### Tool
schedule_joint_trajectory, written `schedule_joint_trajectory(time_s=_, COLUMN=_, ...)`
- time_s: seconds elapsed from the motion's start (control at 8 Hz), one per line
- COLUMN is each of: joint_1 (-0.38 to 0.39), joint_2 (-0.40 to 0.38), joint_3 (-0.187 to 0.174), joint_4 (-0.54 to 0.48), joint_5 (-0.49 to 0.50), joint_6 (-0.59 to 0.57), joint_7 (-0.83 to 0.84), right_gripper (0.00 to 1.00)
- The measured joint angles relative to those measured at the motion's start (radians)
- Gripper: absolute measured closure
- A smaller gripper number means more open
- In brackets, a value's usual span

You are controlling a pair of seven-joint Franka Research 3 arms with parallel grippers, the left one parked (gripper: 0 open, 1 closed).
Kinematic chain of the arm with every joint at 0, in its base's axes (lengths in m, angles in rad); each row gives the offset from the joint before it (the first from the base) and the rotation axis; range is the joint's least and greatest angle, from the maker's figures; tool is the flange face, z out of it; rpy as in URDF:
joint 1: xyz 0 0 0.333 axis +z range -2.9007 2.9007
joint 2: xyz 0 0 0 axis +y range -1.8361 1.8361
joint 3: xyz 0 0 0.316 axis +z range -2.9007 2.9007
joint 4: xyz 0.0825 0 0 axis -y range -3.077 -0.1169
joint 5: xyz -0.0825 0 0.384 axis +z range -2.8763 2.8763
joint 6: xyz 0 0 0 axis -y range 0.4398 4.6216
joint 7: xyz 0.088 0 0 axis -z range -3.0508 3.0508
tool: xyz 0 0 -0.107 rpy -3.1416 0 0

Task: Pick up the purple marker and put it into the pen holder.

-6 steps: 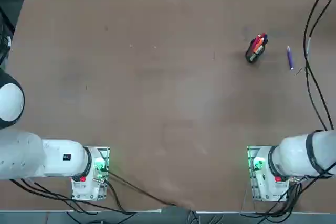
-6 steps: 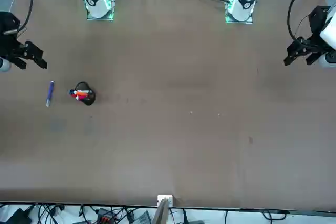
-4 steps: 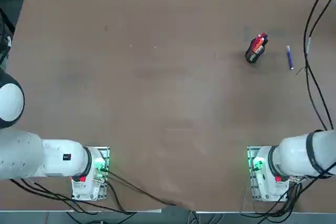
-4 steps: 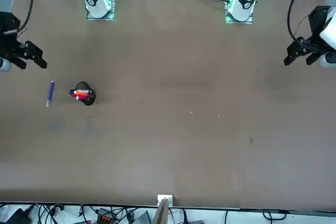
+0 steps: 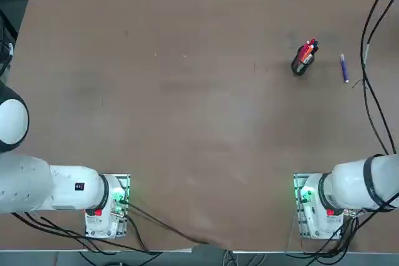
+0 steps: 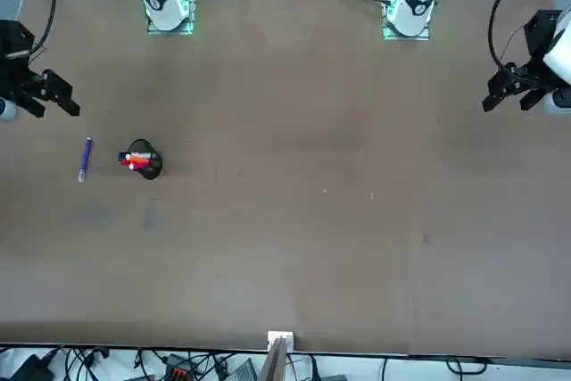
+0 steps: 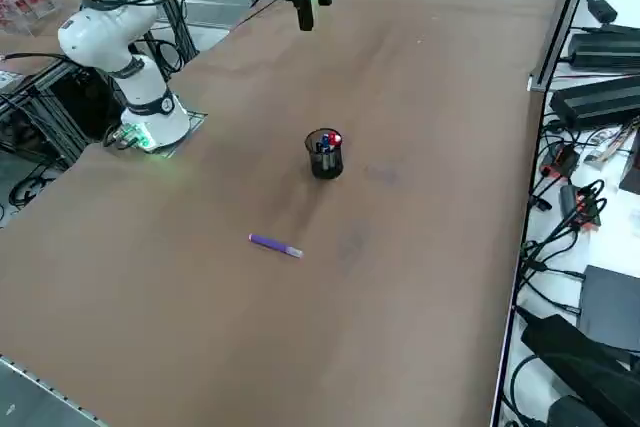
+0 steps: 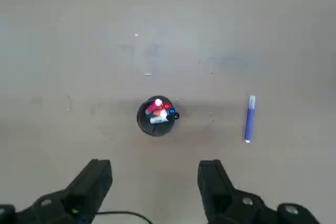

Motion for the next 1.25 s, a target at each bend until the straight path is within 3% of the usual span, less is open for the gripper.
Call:
schedule_joint_trajectory(time_s=0.38, joint_1=-0.023, joint_2=0.005, joint_3=-0.009, joint_4=-0.001, joint_5=-0.002, joint_6=-0.174, joint_7=0.0, right_gripper=0.0)
schedule_joint_trajectory(time_s=0.62, joint_1=-0.083, joint_2=0.042, joint_3=-0.015, joint_4=-0.014, joint_5=-0.015, joint_6=-0.276, joint_7=0.0, right_gripper=0.0)
schedule_joint_trajectory(time_s=0.88, joint_1=-0.18, joint_2=0.12, joint_3=-0.019, joint_4=-0.026, joint_5=-0.025, joint_6=-0.199, joint_7=-0.005, right_gripper=0.0)
schedule_joint_trajectory(time_s=1.25, joint_1=-0.245, joint_2=0.289, joint_3=-0.018, joint_4=-0.049, joint_5=-0.03, joint_6=0.099, joint_7=-0.022, right_gripper=0.0)
